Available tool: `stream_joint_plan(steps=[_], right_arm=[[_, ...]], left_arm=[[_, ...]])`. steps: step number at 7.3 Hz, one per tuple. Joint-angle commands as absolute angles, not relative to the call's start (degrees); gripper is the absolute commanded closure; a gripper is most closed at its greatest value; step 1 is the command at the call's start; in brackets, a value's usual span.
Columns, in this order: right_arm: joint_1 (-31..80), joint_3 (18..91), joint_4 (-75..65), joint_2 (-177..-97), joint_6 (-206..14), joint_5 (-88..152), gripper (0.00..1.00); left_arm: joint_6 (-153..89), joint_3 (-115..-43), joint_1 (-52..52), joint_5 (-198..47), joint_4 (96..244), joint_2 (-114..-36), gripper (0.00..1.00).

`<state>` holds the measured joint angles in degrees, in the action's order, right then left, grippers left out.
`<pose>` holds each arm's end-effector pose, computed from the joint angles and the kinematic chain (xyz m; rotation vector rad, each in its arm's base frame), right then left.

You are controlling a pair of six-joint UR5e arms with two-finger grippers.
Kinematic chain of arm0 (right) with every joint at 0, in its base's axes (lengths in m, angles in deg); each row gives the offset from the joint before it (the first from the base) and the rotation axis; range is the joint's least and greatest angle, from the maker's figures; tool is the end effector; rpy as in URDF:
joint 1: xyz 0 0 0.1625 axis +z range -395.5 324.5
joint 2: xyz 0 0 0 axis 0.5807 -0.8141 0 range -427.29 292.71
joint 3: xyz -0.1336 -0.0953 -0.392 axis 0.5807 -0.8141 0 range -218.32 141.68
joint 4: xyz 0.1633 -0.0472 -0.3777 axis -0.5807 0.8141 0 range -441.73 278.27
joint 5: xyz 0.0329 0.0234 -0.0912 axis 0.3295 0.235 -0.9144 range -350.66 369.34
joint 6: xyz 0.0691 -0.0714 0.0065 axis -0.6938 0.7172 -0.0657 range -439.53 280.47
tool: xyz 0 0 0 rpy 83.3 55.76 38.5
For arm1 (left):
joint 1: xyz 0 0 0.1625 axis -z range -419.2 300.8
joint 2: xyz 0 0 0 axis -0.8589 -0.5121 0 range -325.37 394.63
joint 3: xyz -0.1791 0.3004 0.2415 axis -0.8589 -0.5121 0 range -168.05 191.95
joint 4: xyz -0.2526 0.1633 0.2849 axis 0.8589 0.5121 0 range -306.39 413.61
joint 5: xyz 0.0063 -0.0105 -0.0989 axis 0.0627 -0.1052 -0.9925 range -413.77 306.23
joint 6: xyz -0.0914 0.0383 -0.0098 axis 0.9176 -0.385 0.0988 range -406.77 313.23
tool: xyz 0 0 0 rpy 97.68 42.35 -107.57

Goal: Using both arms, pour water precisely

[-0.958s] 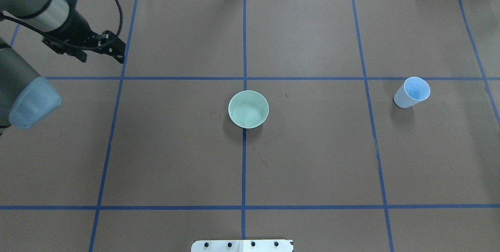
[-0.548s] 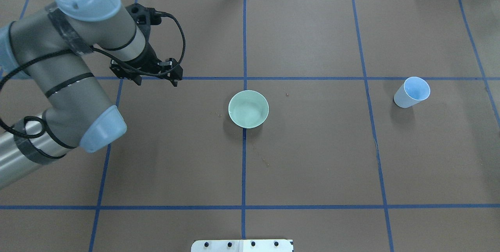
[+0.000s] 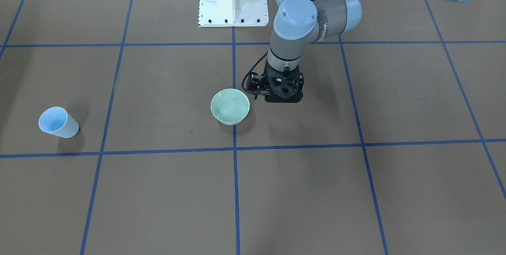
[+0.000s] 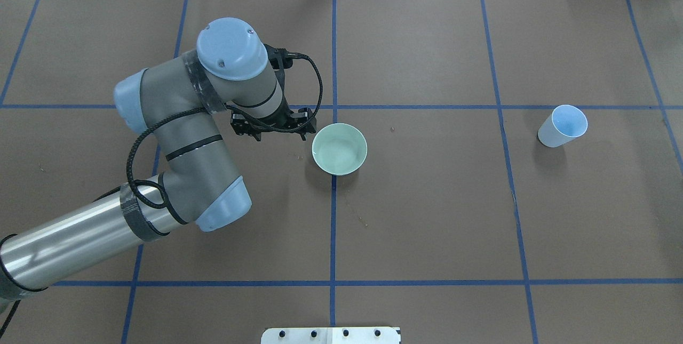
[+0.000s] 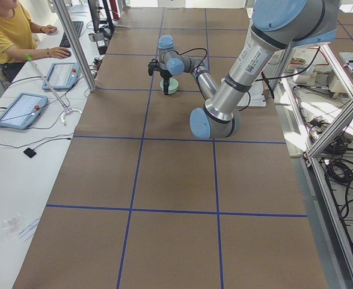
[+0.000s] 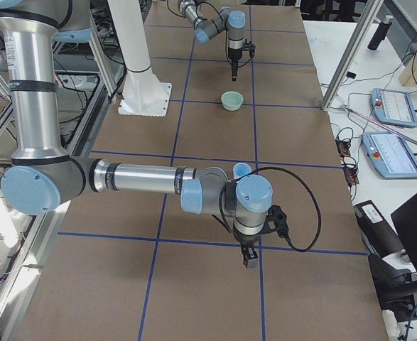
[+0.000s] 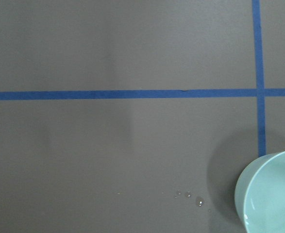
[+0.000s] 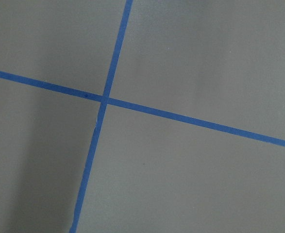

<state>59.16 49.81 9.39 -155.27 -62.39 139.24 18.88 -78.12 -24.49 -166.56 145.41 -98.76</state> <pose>0.1103 -0.4983 0.6642 0.1160 -0.6882 -0.2030 0.5314 -0.4832 0.1955 0.0561 0.8627 -0.0125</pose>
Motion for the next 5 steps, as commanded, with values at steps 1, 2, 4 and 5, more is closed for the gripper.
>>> stream_joint_plan(steps=[1,2,4,5], right_arm=[[59.2,49.9,9.3,-155.3,-62.4,139.2,0.0],[59.2,50.0,9.3,-155.3,-62.4,139.2,0.0],[59.2,50.1,9.3,-155.3,-62.4,139.2,0.0],[59.2,50.1,9.3,-155.3,-62.5,139.2,0.0]], left_arm=[[20.7,-72.7,-26.8,-165.0,147.1,-102.6,0.01],[22.2,-68.5,-26.9,-165.0,149.6,-104.5,0.02],[22.3,-67.1,-26.9,-165.0,151.3,-104.6,0.25],[22.0,-67.0,-26.9,-165.0,151.5,-104.6,0.46]])
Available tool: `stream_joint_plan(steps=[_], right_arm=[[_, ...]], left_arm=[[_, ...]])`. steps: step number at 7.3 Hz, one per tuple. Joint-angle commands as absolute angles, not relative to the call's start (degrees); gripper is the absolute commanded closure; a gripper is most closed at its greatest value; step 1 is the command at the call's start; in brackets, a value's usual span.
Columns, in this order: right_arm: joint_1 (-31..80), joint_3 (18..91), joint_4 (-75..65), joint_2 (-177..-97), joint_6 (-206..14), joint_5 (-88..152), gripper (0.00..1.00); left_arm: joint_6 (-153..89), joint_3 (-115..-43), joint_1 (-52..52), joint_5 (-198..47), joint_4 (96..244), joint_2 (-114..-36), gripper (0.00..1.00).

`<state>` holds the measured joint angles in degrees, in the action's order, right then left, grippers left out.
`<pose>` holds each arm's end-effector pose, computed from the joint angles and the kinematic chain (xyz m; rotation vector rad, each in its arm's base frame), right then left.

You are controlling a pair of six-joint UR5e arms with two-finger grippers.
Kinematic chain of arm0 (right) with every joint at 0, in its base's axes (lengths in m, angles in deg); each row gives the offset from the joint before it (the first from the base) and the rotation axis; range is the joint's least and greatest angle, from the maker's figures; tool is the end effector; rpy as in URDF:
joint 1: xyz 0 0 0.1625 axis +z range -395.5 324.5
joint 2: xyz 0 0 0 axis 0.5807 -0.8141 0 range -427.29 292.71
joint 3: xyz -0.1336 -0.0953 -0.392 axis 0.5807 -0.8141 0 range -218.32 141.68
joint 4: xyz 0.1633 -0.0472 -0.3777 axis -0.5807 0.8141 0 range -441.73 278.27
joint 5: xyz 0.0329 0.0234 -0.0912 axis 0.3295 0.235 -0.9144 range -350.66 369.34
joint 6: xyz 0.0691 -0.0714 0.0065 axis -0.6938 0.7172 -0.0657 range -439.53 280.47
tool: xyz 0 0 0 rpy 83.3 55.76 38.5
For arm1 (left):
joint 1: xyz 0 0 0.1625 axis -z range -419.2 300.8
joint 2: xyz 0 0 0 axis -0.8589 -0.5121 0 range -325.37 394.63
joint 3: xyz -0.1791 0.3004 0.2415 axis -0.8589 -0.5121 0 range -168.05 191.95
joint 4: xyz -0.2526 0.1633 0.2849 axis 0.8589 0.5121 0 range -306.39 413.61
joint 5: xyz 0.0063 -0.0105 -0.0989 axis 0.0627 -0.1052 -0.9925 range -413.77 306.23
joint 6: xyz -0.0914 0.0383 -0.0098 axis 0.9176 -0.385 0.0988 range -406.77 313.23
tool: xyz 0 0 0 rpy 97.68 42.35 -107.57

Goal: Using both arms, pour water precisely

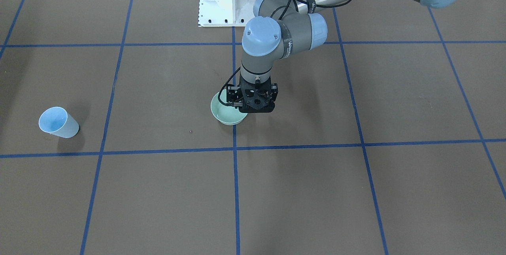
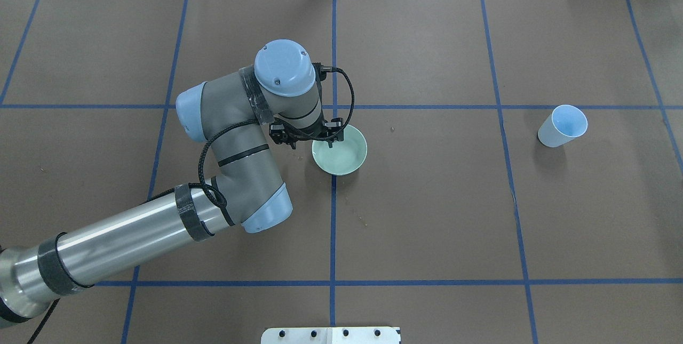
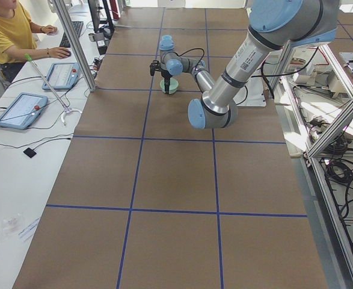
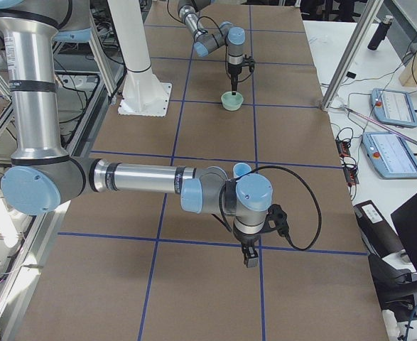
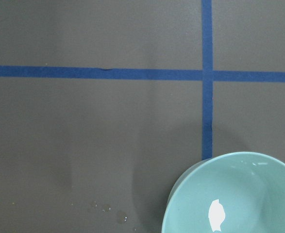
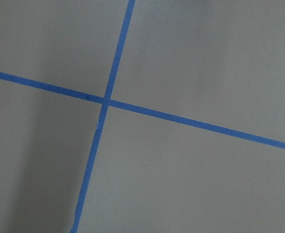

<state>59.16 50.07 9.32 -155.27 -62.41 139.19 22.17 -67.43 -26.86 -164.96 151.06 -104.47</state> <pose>0.1104 -0.4987 0.6619 0.1211 -0.6863 -0.2047 0.5938 -0.4910 0.1898 0.0434 0.8641 -0.0363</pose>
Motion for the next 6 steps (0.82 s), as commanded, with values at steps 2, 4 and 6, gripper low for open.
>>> stream_joint_plan(steps=[2,4,6], right_arm=[[59.2,50.1,9.3,-155.3,-62.5,139.2,0.0],[59.2,50.1,9.3,-155.3,-62.5,139.2,0.0],[59.2,50.1,9.3,-155.2,-62.5,139.2,0.0]], left_arm=[[21.9,-66.5,-27.5,-165.0,151.7,-104.5,0.56],[22.0,-66.4,-27.6,-165.2,151.9,-104.6,0.66],[21.9,-66.8,-27.6,-165.5,151.9,-104.7,1.0]])
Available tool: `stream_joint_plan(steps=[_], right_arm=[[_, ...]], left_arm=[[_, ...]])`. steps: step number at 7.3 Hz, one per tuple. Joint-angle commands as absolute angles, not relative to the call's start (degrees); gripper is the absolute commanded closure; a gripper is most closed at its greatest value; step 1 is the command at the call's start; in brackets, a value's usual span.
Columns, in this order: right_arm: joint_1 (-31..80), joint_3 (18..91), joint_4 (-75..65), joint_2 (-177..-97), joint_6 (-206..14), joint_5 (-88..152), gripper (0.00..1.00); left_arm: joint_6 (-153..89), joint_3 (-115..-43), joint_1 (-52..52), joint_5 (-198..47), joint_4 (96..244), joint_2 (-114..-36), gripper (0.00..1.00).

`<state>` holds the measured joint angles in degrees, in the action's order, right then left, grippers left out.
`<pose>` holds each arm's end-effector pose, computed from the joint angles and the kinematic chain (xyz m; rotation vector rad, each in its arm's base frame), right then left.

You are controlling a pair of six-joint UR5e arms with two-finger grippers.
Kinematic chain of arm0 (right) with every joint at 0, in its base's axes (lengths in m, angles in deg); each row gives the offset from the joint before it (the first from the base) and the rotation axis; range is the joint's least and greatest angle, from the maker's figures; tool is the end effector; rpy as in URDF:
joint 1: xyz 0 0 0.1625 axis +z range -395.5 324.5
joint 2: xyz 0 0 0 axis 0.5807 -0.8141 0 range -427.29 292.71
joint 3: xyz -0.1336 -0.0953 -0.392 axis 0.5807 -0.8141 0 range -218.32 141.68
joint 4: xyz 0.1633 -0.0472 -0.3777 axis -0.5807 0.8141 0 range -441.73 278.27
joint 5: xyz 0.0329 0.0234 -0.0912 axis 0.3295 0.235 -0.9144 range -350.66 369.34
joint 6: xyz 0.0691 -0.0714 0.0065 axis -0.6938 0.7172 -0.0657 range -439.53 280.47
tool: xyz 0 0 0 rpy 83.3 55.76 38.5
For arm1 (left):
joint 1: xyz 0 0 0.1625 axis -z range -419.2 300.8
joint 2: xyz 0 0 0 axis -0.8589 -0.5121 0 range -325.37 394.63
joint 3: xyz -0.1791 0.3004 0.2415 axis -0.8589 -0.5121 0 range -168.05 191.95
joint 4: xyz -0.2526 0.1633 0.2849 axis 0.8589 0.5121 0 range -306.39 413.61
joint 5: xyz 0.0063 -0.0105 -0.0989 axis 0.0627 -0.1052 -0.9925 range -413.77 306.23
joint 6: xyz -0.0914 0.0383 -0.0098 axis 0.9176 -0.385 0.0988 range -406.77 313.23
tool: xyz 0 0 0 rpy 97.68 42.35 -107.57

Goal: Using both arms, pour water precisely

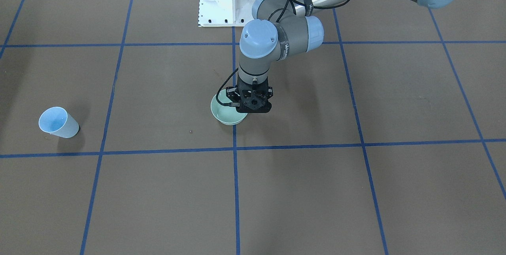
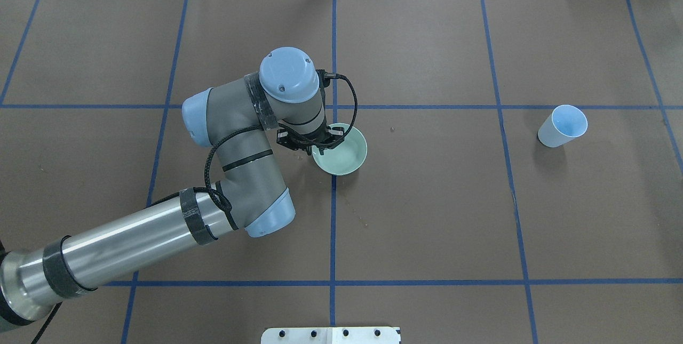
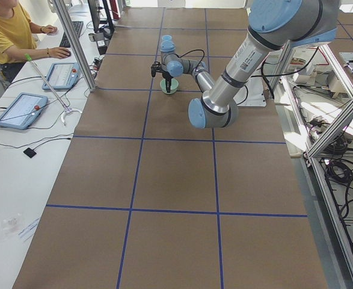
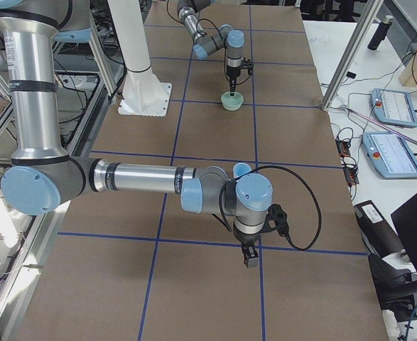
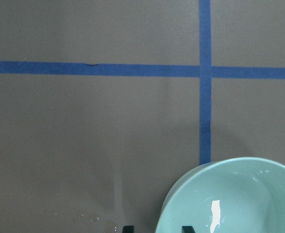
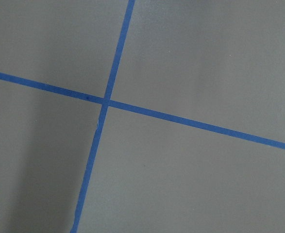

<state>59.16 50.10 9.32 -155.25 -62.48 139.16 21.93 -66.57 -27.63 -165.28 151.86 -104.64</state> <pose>0.1104 -0.4989 0.6615 0.1214 -0.6857 -0.2039 0.6036 -0.4844 0.1921 0.0355 0.8679 -0.0171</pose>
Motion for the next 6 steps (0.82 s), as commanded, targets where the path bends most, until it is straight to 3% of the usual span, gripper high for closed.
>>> stream_joint_plan(steps=[1,6], right_arm=[[59.2,50.1,9.3,-155.2,-62.5,139.2,0.0],[59.2,50.2,9.3,-155.1,-62.5,139.2,0.0]], left_arm=[[21.9,-66.9,-27.6,-165.5,151.9,-104.6,1.0],[21.8,-69.7,-26.7,-165.8,151.2,-104.2,1.0]])
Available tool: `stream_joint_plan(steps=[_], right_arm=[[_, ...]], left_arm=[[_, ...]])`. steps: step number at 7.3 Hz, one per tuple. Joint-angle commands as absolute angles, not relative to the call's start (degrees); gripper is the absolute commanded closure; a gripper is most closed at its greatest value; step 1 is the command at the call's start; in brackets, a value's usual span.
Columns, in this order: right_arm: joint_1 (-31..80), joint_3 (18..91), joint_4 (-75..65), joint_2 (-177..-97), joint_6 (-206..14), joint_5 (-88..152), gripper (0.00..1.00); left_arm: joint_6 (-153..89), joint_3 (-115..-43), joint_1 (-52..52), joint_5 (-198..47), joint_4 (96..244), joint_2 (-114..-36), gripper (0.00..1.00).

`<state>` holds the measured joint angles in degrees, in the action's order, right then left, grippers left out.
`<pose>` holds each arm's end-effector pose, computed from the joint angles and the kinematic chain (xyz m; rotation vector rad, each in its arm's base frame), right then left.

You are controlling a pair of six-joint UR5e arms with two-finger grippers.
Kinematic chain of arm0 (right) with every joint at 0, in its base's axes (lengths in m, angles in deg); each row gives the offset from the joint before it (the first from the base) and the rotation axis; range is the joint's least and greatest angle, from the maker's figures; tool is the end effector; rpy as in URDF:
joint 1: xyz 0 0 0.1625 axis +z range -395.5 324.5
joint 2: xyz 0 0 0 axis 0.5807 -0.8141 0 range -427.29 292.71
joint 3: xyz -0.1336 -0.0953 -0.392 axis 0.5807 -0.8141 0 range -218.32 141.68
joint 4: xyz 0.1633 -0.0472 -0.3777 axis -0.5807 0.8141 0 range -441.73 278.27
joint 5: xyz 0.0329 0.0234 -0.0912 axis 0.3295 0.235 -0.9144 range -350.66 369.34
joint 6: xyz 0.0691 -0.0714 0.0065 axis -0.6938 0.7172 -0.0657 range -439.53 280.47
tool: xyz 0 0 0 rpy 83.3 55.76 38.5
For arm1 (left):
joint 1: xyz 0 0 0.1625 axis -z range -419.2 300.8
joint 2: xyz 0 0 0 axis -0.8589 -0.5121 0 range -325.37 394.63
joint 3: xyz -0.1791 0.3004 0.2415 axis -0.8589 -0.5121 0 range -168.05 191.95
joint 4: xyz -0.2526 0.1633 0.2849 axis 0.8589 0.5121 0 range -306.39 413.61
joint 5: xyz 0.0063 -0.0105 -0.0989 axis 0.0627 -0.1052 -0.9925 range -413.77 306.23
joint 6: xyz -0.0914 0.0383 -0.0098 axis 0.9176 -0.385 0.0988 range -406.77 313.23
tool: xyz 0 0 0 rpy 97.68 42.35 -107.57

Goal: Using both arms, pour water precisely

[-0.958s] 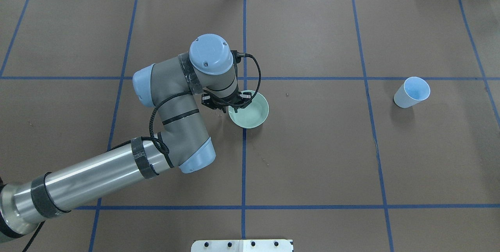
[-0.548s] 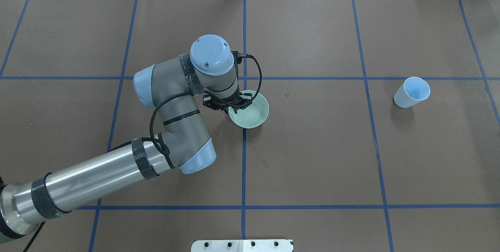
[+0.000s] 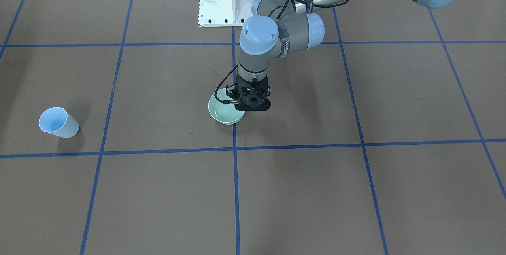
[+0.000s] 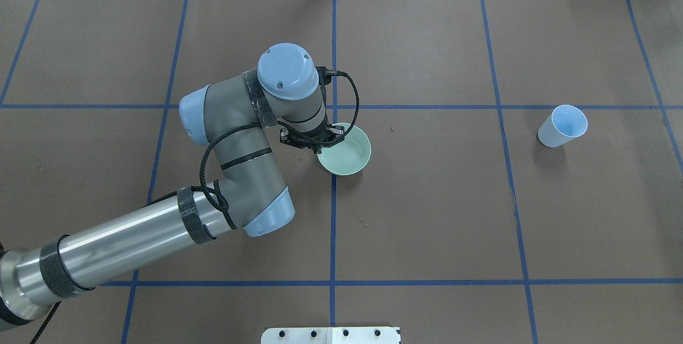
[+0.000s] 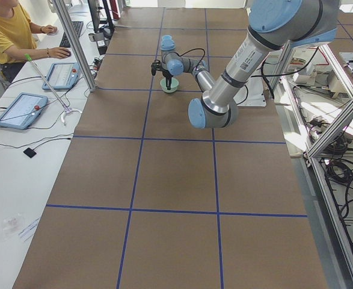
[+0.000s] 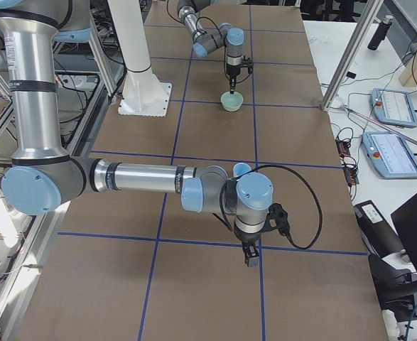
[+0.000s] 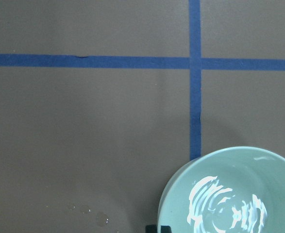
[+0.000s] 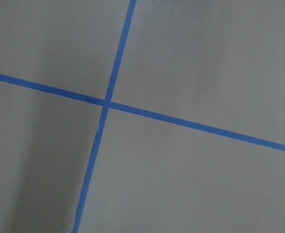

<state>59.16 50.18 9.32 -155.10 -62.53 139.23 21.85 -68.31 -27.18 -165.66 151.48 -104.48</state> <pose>0.1105 -0.5003 0.6595 0.1251 -0.6863 -0.2044 0.5935 -0.4844 0.1816 0.0440 0.8881 -0.0160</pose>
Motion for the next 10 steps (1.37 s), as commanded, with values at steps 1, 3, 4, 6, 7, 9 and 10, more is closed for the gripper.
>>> stream_joint_plan(steps=[1,3,4,6,7,9,10], right_arm=[[59.2,50.2,9.3,-155.1,-62.5,139.2,0.0],[59.2,50.3,9.3,-155.1,-62.6,139.3,0.0],[59.2,50.3,9.3,-155.1,-62.6,139.2,0.0],[59.0,50.3,9.3,-155.1,-62.6,139.2,0.0],[59.0,50.3,9.2,-155.0,-62.6,139.2,0.0],[59.0,50.3,9.1,-155.0,-62.6,139.2,0.0],[59.0,50.2,9.1,-155.0,-62.6,139.1,0.0]], left_arm=[[21.7,-69.9,-25.4,-169.1,151.2,-104.2,1.0],[20.0,-73.1,-21.1,-174.4,151.0,-100.9,1.0],[16.2,-77.1,-19.2,-176.1,151.0,-95.9,1.0],[6.4,-84.8,-12.4,-181.3,151.0,-83.7,1.0],[-0.1,-85.3,-7.8,-185.4,151.3,-79.2,1.0],[-14.9,-85.1,0.0,-189.5,151.1,-71.6,1.0],[-21.0,-84.7,3.8,-190.0,151.0,-68.4,1.0]])
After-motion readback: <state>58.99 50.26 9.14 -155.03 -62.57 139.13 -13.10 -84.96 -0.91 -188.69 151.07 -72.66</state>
